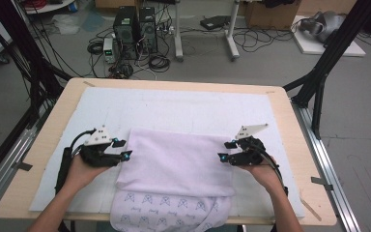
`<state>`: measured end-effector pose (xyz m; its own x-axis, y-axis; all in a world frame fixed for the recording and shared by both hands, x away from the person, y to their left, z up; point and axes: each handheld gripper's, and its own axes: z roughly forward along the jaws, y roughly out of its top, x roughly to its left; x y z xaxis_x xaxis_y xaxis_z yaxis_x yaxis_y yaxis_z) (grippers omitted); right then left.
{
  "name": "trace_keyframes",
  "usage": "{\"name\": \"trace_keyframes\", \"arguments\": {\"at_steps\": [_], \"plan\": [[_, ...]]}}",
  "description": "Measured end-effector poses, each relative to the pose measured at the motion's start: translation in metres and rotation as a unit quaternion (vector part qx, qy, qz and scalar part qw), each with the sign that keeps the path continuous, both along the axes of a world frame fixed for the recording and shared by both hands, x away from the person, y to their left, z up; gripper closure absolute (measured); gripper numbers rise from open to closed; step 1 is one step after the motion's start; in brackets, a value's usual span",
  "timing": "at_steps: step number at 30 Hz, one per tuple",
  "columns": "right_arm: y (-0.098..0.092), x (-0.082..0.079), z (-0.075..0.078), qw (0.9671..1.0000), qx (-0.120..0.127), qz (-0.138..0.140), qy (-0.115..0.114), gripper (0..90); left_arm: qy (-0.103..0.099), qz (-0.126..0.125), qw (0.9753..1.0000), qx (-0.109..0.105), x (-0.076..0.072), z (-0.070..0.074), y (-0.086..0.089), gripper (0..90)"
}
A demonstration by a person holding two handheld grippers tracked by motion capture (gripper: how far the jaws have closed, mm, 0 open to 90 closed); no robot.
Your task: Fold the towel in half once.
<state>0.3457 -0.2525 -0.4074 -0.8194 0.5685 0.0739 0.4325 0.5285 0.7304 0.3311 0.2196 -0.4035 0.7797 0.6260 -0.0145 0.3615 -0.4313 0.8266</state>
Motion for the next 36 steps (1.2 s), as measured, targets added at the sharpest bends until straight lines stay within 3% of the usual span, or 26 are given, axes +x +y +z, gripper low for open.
{"name": "trace_keyframes", "arguments": {"at_steps": [2,3,5,6,7,10,12,14,15,16,17,19,21,23,25,28,32,36], "plan": [[-0.002,0.017,-0.004,0.9997,-0.015,-0.019,0.001,37.4,0.014,0.028,0.9995,-0.007,0.021,-0.007,-0.001,51.0],[-0.003,0.024,-0.006,0.9994,-0.020,-0.029,0.006,36.6,0.021,0.043,0.9988,0.004,0.031,-0.011,-0.001,49.7],[-0.006,0.036,-0.010,0.9992,-0.021,-0.034,0.009,35.2,0.027,0.081,0.9962,0.017,0.049,-0.019,-0.002,41.6],[-0.007,0.042,-0.012,0.9990,-0.018,-0.040,0.012,33.8,0.033,0.093,0.9951,0.009,0.056,-0.024,-0.001,37.5],[-0.008,0.047,-0.015,0.9987,-0.014,-0.045,0.018,33.3,0.049,0.096,0.9941,0.005,0.064,-0.028,0.000,36.3],[-0.009,0.059,-0.026,0.9979,-0.015,-0.052,0.037,33.0,0.064,0.096,0.9931,0.018,0.076,-0.036,-0.005,35.1],[-0.010,0.063,-0.033,0.9975,-0.016,-0.051,0.046,36.9,0.069,0.078,0.9944,0.014,0.080,-0.039,-0.007,44.9],[-0.011,0.064,-0.032,0.9975,0.005,-0.040,0.057,53.7,0.066,0.062,0.9957,0.020,0.081,-0.041,-0.010,49.9],[-0.010,0.064,-0.033,0.9979,0.008,-0.030,0.058,57.4,0.067,0.061,0.9958,0.015,0.082,-0.041,-0.010,52.9],[-0.008,0.063,-0.032,0.9984,-0.005,-0.031,0.047,66.6,0.070,0.055,0.9960,0.008,0.082,-0.041,-0.008,63.3],[-0.007,0.064,-0.032,0.9983,0.001,-0.019,0.054,77.0,0.068,0.050,0.9964,0.008,0.082,-0.041,-0.008,74.0],[-0.004,0.066,-0.033,0.9983,0.004,-0.014,0.057,79.6,0.061,0.049,0.9968,0.012,0.082,-0.040,-0.008,84.5],[-0.002,0.067,-0.031,0.9984,0.000,-0.019,0.053,80.8,0.049,0.058,0.9970,0.012,0.082,-0.038,-0.007,86.2],[-0.001,0.069,-0.026,0.9988,-0.017,-0.030,0.034,81.6,0.035,0.076,0.9965,0.000,0.084,-0.033,-0.003,86.6],[-0.001,0.075,-0.016,0.9986,-0.020,-0.047,0.015,82.1,0.035,0.089,0.9954,0.002,0.090,-0.025,0.000,86.9],[0.001,0.087,0.007,0.9977,-0.026,-0.063,-0.009,82.4,0.013,0.108,0.9941,0.001,0.101,-0.001,0.000,87.1],[0.001,0.107,0.046,0.9949,-0.033,-0.084,-0.044,82.3,-0.029,0.125,0.9917,0.000,0.120,0.050,-0.002,87.1],[0.002,0.123,0.094,0.9912,-0.045,-0.089,-0.088,82.3,-0.066,0.128,0.9895,-0.007,0.130,0.101,-0.002,87.0]]}}
